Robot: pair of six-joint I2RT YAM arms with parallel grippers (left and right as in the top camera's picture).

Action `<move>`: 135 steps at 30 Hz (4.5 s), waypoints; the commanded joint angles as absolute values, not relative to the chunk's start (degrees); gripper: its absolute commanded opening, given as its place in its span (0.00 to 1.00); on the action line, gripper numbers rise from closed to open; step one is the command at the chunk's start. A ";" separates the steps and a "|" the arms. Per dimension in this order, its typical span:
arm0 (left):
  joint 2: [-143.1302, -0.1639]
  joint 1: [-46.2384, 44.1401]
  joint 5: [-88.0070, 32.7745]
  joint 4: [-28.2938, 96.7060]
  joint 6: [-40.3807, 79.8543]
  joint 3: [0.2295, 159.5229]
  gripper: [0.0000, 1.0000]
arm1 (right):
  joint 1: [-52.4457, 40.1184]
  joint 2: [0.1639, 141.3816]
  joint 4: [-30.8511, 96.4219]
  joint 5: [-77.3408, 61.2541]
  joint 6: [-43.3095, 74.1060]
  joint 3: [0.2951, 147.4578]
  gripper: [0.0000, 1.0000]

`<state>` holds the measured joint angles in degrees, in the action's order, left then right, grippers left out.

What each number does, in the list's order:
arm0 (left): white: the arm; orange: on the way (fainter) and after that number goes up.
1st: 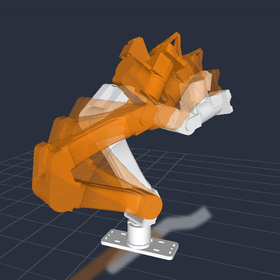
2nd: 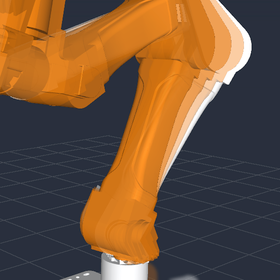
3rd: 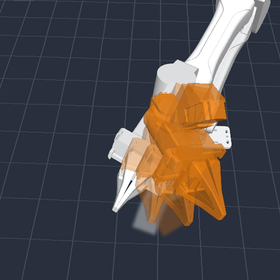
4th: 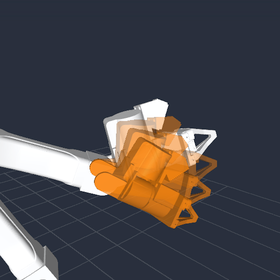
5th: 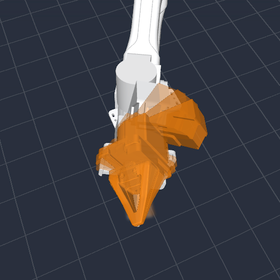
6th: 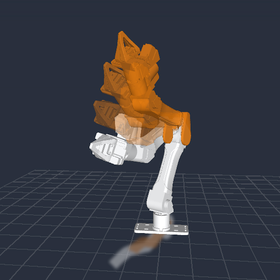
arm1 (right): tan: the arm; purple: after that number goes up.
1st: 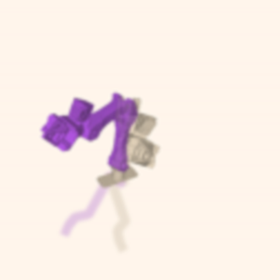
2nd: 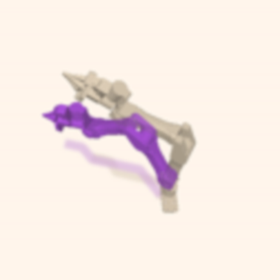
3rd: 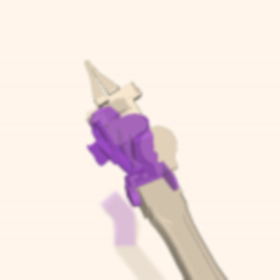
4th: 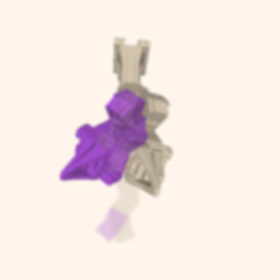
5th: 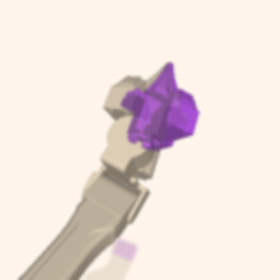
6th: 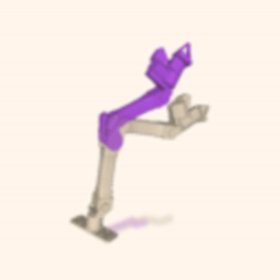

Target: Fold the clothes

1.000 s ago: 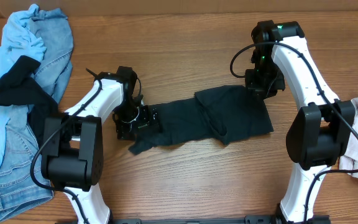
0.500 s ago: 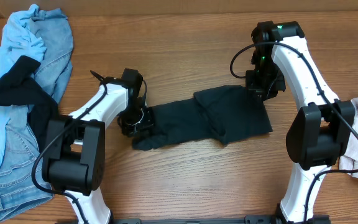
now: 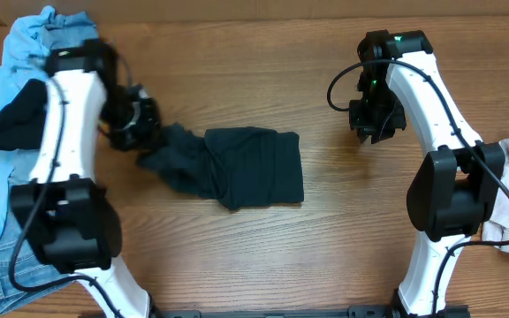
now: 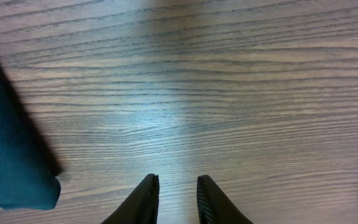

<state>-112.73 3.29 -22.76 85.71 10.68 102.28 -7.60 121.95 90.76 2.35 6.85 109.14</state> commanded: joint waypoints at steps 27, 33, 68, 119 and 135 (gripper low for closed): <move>-115.79 -36.38 -38.35 60.95 3.49 103.90 0.54 | -7.64 119.57 90.74 2.26 7.31 108.97 0.25; -108.44 -23.75 -27.18 65.63 1.39 104.07 0.42 | -7.64 119.57 90.32 -7.62 2.07 109.30 0.24; -126.50 -19.22 -11.60 75.26 10.98 103.59 0.50 | -17.87 119.59 49.28 1.26 10.92 70.76 0.28; -122.87 -20.82 -8.78 83.64 8.99 112.95 0.52 | -2.55 103.77 24.86 -27.09 26.44 53.58 0.91; -122.87 -20.80 -8.78 84.29 9.02 112.95 0.52 | -2.55 109.32 15.86 -29.71 23.20 53.58 0.04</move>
<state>-124.27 -20.97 -9.15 84.20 10.09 112.44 -2.20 107.42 17.08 -29.71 26.55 54.68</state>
